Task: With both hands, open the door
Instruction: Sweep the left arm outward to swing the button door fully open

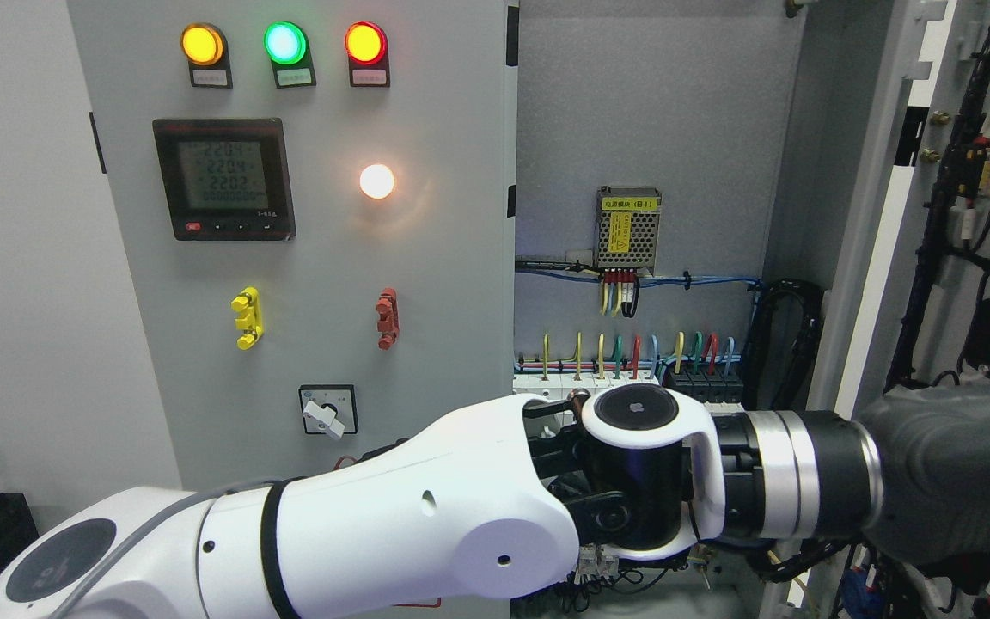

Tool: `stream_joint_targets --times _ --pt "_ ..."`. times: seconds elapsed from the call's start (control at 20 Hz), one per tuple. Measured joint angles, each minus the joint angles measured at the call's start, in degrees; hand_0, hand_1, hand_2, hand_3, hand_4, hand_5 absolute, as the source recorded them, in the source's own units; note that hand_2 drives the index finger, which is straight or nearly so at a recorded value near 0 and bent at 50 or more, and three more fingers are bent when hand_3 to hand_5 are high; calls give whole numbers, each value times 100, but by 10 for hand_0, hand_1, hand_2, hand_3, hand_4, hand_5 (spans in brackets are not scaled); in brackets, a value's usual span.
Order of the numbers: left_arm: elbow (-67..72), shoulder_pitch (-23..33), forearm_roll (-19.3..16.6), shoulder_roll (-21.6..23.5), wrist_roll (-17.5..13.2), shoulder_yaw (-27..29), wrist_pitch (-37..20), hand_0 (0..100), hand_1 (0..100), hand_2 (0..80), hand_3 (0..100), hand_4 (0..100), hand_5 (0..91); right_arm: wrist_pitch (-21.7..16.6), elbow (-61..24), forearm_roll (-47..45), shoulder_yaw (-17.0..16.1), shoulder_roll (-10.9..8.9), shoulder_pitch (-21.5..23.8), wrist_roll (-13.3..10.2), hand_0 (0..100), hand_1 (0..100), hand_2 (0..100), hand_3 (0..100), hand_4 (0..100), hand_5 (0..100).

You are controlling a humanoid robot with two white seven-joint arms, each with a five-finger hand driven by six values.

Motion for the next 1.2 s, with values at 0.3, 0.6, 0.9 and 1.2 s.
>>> stream_joint_targets --times 0.3,0.6,0.9,1.2 --pt "32 -10 -9 -165 33 0 -1 120 389 0 0 0 0 0 -2 -2 -1 0 -7 0 120 389 0 0 0 0" --pt "47 109 -155 -225 64 32 -23 120 389 0 0 0 0 0 -5 3 -5 0 -39 0 120 389 0 0 0 0" --pt "-129 764 -551 318 -70 203 75 120 389 0 0 0 0 0 -24 4 -6 0 -79 0 120 389 0 0 0 0" --pt "-485 1523 -771 1435 -538 492 101 120 389 0 0 0 0 0 -50 2 -7 0 -102 0 120 389 0 0 0 0"
